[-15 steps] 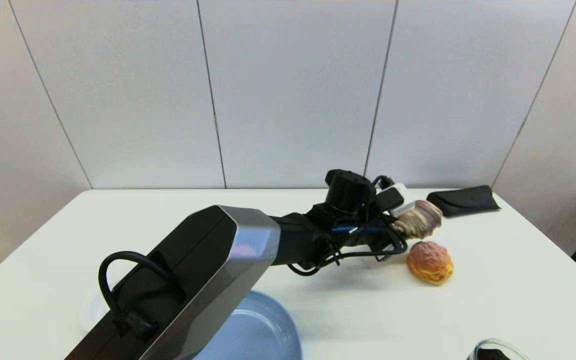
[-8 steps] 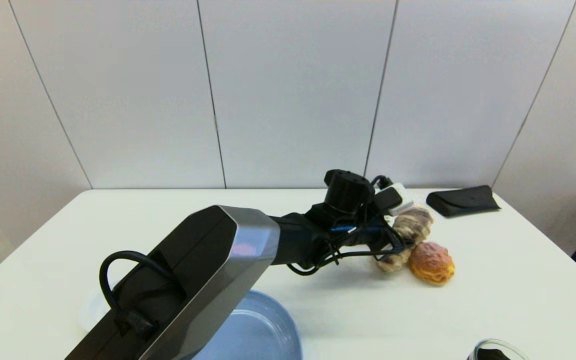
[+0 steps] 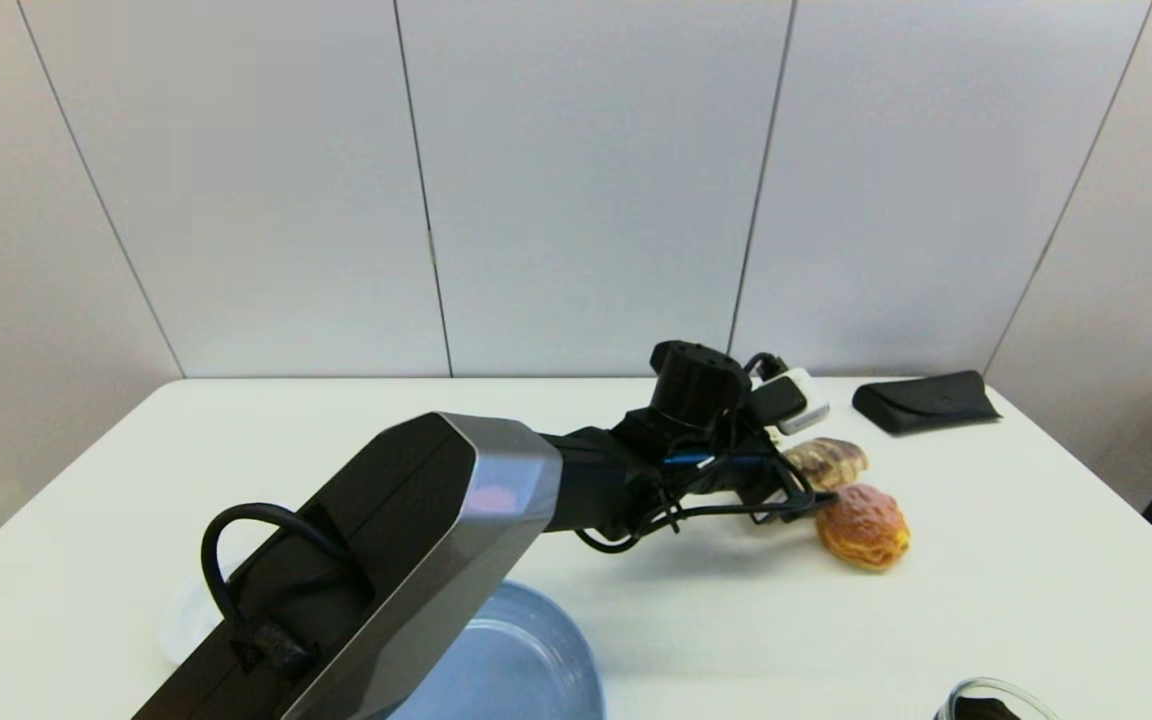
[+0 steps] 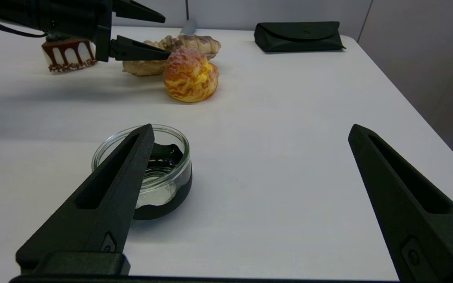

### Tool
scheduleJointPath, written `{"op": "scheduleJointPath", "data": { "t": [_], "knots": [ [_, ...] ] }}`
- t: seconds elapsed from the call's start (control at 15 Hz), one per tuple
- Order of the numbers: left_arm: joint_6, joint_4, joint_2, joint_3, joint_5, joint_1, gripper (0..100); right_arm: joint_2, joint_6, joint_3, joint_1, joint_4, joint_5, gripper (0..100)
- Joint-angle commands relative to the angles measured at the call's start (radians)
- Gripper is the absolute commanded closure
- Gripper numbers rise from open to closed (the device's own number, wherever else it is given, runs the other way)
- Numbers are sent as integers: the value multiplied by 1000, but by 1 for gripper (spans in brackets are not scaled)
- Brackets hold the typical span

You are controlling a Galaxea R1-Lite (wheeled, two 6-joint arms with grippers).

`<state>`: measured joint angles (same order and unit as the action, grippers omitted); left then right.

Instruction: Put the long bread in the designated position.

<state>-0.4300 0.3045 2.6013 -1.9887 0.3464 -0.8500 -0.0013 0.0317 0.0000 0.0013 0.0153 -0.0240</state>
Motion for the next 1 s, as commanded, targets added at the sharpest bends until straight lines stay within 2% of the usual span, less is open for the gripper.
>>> {"op": "scheduleJointPath", "data": {
  "t": [0.07, 0.27, 0.6, 1.0],
  "knots": [
    [-3, 1, -4, 1, 2, 3, 0, 1, 1, 0, 0, 0, -1, 0],
    [-44, -16, -52, 1, 2, 40, 0, 1, 1, 0, 0, 0, -1, 0],
    [-118, -137, -199, 2, 2, 152, 0, 1, 1, 0, 0, 0, -1, 0],
    [-95, -177, -417, 24, -47, 216, 0, 1, 1, 0, 0, 0, -1, 0]
  ]
}}
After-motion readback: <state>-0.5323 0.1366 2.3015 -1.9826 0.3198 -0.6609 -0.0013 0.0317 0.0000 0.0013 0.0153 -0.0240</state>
